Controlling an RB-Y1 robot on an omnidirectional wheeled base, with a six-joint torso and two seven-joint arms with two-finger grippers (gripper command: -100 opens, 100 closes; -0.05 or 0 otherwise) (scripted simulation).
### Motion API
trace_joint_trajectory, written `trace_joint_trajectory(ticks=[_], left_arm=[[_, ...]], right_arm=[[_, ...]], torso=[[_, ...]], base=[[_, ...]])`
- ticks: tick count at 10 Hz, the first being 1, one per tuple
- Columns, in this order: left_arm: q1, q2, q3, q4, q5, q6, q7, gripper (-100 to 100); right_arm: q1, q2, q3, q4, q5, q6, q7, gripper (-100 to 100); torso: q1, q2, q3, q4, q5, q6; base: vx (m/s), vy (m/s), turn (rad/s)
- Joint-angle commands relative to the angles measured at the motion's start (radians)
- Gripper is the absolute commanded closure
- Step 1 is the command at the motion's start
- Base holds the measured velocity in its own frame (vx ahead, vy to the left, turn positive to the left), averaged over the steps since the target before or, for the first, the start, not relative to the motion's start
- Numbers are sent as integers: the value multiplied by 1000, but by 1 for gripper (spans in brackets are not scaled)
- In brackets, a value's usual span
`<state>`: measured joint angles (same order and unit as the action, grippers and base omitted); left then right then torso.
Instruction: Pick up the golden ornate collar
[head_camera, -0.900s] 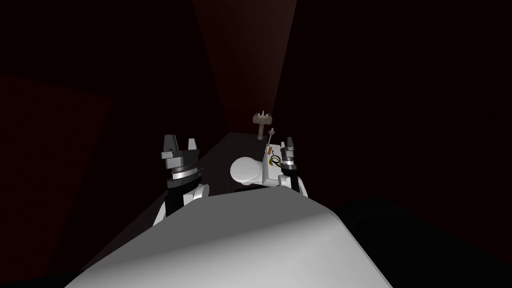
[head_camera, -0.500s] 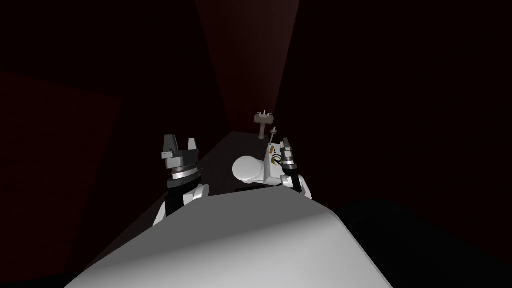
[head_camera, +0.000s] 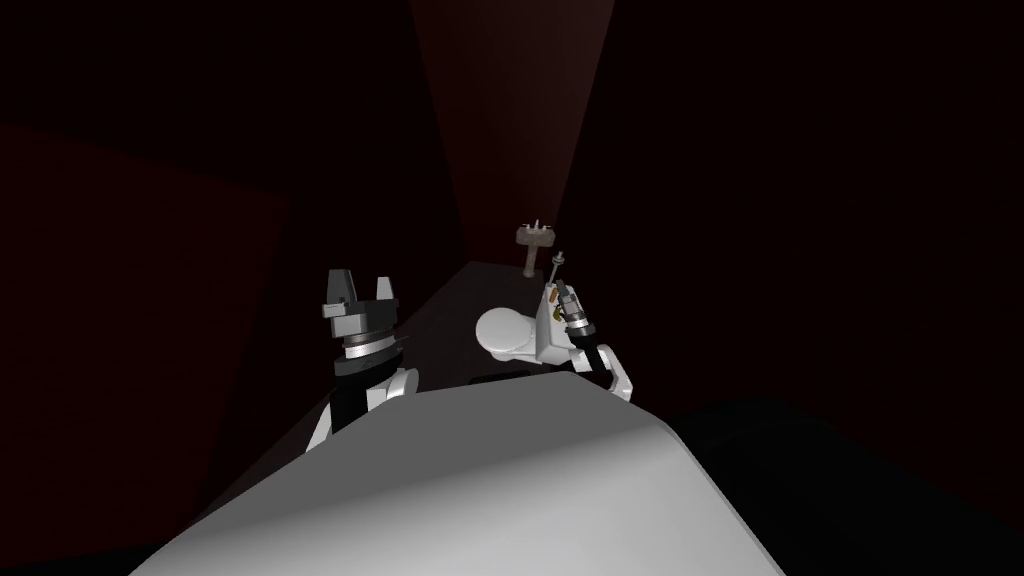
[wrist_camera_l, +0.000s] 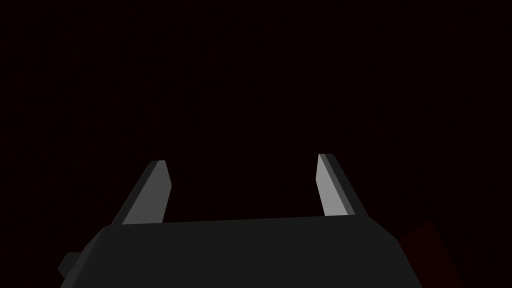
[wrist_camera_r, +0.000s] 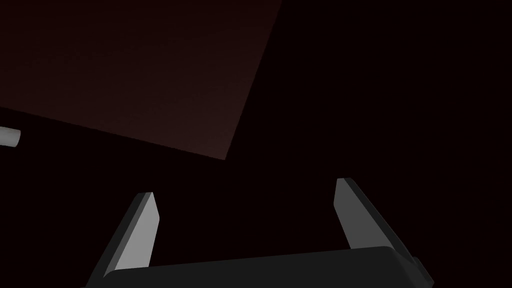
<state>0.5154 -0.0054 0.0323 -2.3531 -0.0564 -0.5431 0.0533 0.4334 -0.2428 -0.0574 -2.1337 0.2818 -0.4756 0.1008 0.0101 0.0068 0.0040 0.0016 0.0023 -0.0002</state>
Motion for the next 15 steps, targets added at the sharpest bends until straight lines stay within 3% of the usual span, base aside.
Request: trace_joint_trajectory(ticks=[1,3,6,7,10,11,14,15], left_arm=[[0,0,0,0,0,0,0,0],[0,0,0,0,0,0,0,0],[0,0,0,0,0,0,0,0],[0,0,0,0,0,0,0,0],[0,0,0,0,0,0,0,0],[0,0,0,0,0,0,0,0],[0,0,0,0,0,0,0,0],[0,0,0,0,0,0,0,0]], right_arm=[[-11,-50,-10,27,50,-3,25,-100],[-19,-90,-16,44,87,-3,40,-100],[-39,-188,-32,102,183,-3,90,-100],[-39,-188,-32,102,193,-3,90,-100],[-53,-290,-44,171,289,-1,146,-100],[-53,-292,-44,171,300,-1,146,-100],[-58,-394,-50,250,397,6,209,-100],[-58,-406,-50,250,405,6,209,-100]], torso=[[0,0,0,0,0,0],[1,0,0,0,0,0],[-3,-1,-1,0,-1,0],[0,-1,-1,0,0,0],[-3,-3,-1,-1,-1,0],[-2,-2,-1,0,0,0],[-5,-3,-2,-1,-1,0],[-4,-3,-2,-1,-1,0]], base=[[-89,176,67],[-93,139,59],[-74,129,79],[-56,122,23],[-59,121,80],[-45,94,10],[-42,98,62],[-16,90,11]])
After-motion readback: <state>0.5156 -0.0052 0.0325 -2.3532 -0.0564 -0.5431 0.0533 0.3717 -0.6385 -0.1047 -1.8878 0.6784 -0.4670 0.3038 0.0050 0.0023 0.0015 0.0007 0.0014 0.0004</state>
